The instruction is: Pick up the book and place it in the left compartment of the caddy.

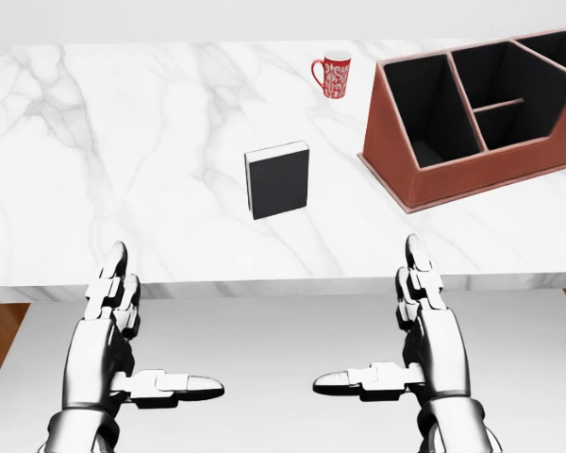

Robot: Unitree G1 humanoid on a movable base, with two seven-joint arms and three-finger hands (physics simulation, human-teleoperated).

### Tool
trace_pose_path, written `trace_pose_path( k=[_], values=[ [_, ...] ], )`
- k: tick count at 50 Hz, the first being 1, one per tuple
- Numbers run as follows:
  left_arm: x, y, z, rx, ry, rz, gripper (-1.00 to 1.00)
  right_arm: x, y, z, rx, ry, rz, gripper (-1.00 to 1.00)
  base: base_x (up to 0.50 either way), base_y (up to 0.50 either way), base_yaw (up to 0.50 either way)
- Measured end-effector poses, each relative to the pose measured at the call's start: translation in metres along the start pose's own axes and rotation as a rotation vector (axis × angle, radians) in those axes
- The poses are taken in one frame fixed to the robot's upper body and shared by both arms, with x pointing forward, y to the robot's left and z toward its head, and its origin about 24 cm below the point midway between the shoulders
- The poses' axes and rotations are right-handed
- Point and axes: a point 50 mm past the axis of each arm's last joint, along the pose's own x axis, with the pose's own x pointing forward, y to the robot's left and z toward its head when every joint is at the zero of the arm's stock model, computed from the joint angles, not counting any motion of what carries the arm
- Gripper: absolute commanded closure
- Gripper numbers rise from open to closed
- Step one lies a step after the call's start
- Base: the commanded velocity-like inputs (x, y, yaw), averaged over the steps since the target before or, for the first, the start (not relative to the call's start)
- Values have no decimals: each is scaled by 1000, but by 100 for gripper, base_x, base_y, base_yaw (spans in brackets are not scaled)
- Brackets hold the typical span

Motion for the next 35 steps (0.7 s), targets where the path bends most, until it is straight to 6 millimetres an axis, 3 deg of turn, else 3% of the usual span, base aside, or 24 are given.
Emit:
trace_pose_path(
  k=[23,35],
  values=[
    [-1,7,3,19,-21,13,-100,-1,-9,4,-5,-20,-15,-100,0,0,0],
    [-2,7,5,22,-34,14,-100,-8,-18,22,-12,-84,-45,-100,0,0,0]
  ],
)
